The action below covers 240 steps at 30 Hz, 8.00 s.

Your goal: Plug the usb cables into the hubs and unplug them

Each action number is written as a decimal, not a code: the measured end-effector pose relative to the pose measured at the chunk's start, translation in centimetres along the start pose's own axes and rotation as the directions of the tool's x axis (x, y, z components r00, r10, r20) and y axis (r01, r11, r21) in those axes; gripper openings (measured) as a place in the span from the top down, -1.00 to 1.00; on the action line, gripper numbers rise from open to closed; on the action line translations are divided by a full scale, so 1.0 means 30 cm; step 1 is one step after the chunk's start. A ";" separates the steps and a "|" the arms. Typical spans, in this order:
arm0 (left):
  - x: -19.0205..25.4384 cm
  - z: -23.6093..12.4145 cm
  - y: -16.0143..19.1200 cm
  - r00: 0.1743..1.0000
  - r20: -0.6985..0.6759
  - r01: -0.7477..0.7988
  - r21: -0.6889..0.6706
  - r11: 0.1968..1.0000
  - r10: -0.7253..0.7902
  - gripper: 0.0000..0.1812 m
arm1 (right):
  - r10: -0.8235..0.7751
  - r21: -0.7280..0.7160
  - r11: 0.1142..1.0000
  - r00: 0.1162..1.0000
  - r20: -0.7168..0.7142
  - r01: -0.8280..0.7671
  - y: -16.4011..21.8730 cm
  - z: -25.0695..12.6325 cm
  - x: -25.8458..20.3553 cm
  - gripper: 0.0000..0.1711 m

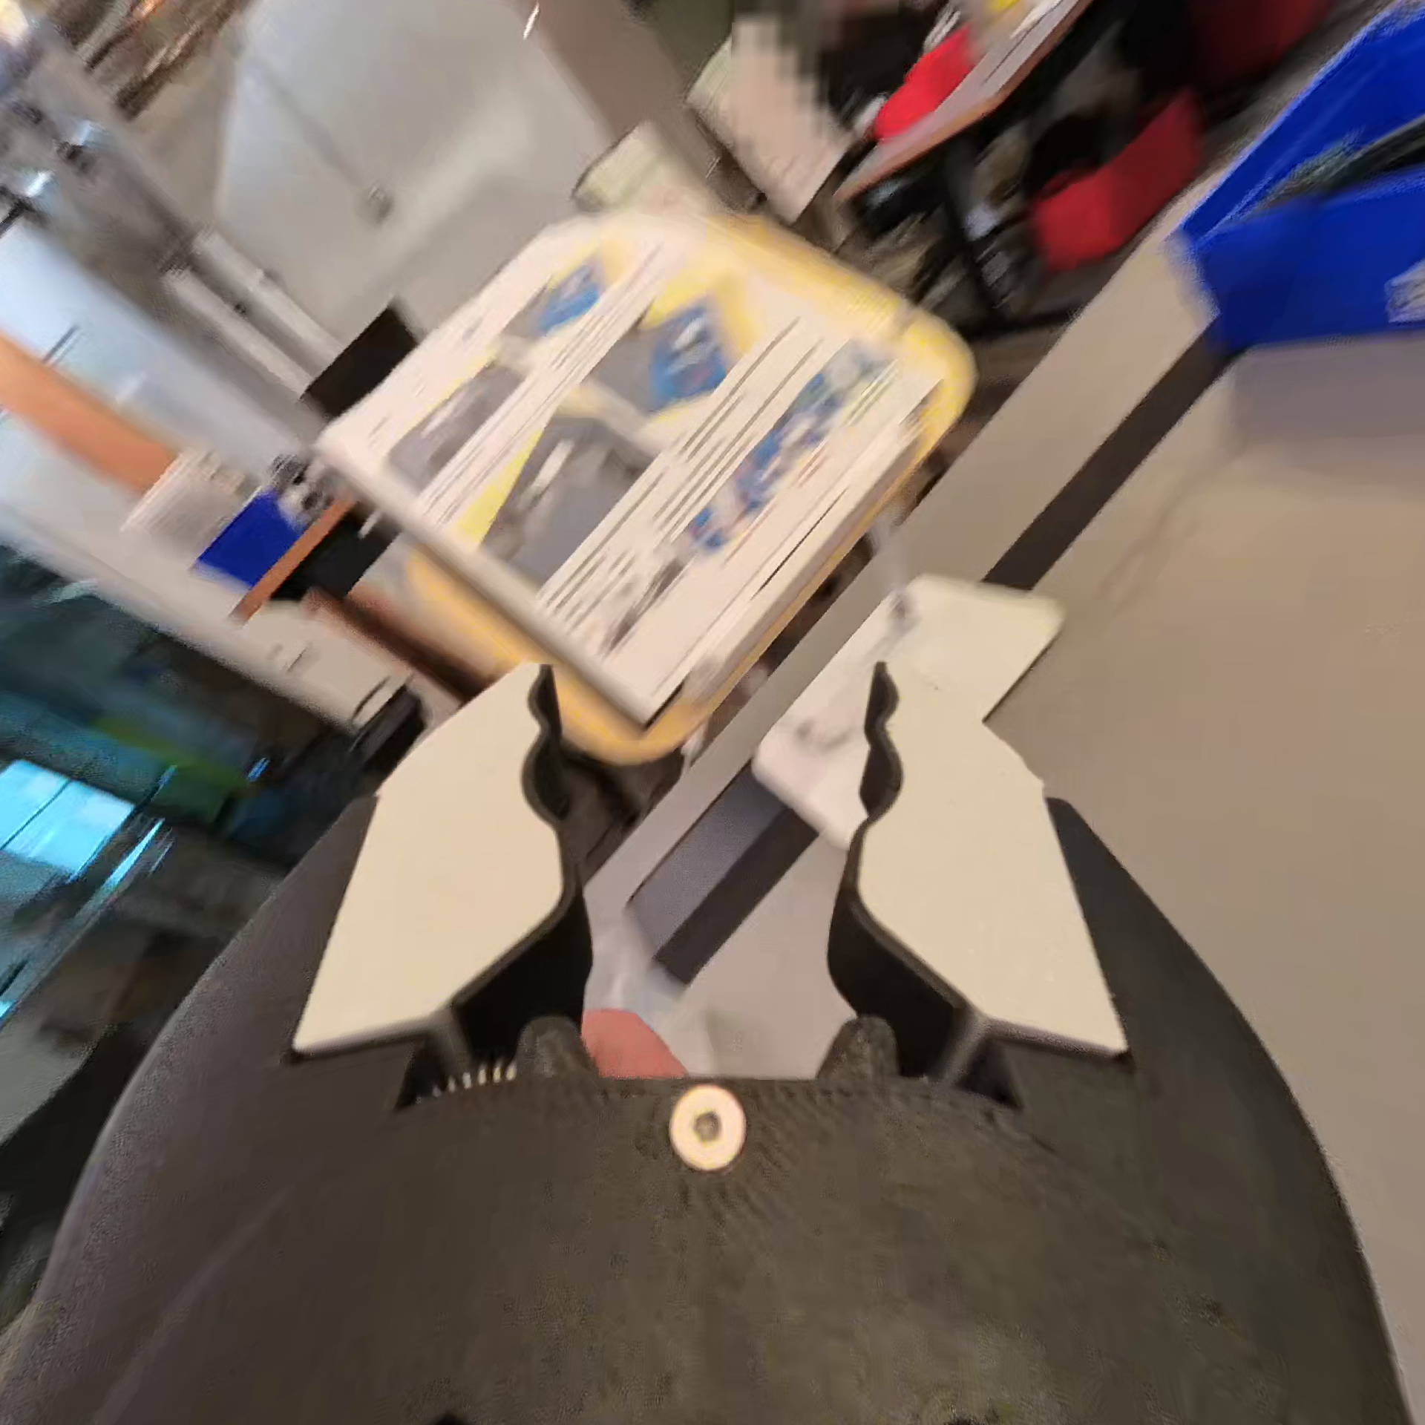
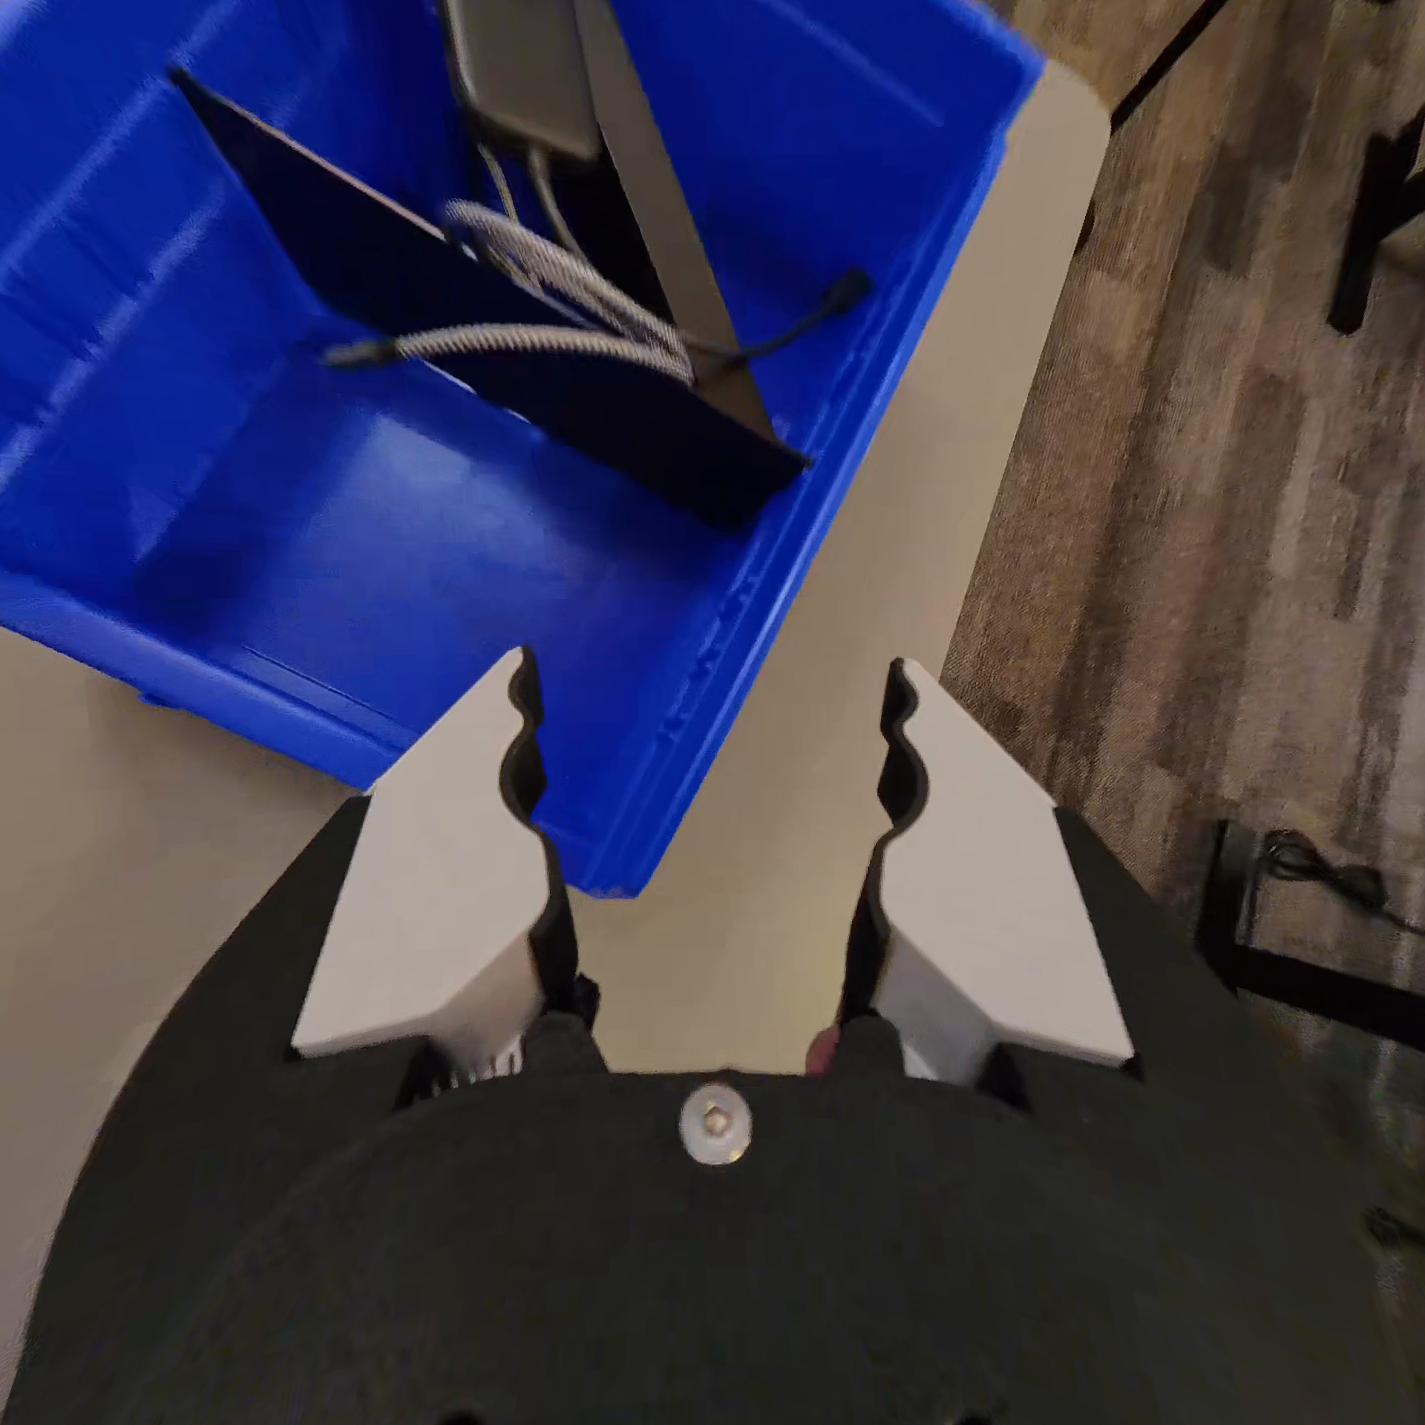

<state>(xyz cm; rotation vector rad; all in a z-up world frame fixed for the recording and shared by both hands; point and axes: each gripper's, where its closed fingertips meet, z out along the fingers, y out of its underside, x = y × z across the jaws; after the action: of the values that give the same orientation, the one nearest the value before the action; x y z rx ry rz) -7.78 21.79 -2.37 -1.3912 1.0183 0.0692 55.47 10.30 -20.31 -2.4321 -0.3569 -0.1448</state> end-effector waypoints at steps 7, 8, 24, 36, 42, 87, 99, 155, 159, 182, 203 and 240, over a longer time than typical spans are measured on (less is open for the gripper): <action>-0.354 -0.346 0.727 0.956 0.246 0.263 -0.477 0.839 -0.160 0.10 | 0.013 -0.042 0.999 0.995 0.095 -0.009 0.100 0.125 -0.100 0.00; -0.387 -0.389 0.820 0.942 0.288 0.304 -0.515 0.802 -0.172 0.06 | 0.014 -0.042 0.999 0.995 0.097 -0.010 0.100 0.135 -0.105 0.02; -0.537 -0.495 1.381 0.862 0.360 0.506 -0.560 0.656 -0.358 0.19 | 0.078 -0.006 0.997 0.997 0.026 -0.078 0.065 0.115 -0.076 0.42; -0.473 -0.396 1.349 0.798 0.273 0.600 -0.434 0.671 -0.537 0.87 | 0.110 -0.036 0.993 0.994 0.020 -0.109 0.076 0.149 -0.078 0.66; -0.444 -0.377 1.263 0.796 0.273 0.605 -0.316 0.731 -0.541 0.96 | 0.157 -0.020 0.987 0.987 -0.019 -0.157 0.071 0.148 -0.074 0.82; -0.593 -1.010 0.997 0.770 0.419 0.467 0.145 0.872 -0.482 1.00 | -0.196 0.253 0.963 0.879 0.434 0.090 -0.568 0.183 -1.998 0.09; -0.681 -1.225 1.002 0.692 0.486 0.486 0.234 0.842 -0.534 1.00 | -0.232 0.269 0.958 0.825 0.515 0.101 -0.772 0.260 -2.398 0.08; 1.204 0.437 -0.329 0.677 -0.491 0.591 -0.083 0.802 -0.549 0.65 | 0.282 0.186 0.918 0.907 0.311 -0.349 0.051 -0.048 -0.668 -0.42; 1.295 0.446 -0.371 0.695 -0.487 0.555 -0.103 0.826 -0.528 0.44 | 0.298 0.189 0.914 0.911 0.286 -0.359 0.071 -0.004 -0.564 -0.33; 1.564 0.514 -0.618 0.456 -0.530 0.723 -0.248 0.645 -0.715 -0.12 | 0.326 0.121 0.929 0.927 0.186 -0.351 0.080 0.134 -0.099 0.09; 0.815 0.207 -0.466 0.761 -0.424 0.593 0.150 0.791 -0.490 0.06 | -0.060 0.622 0.781 0.998 -0.016 0.057 -0.443 -0.391 -0.424 -0.10; -0.394 -0.135 1.095 0.634 -0.434 -0.771 -0.427 0.473 0.640 0.48 | -0.038 0.716 0.660 0.941 0.337 -0.230 -0.988 -0.059 -1.038 -0.06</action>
<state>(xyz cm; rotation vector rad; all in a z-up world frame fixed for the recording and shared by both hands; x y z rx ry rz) -36.37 32.61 -19.70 -1.4181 1.8409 0.9664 17.02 24.37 -7.06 -1.6173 -0.3385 0.3988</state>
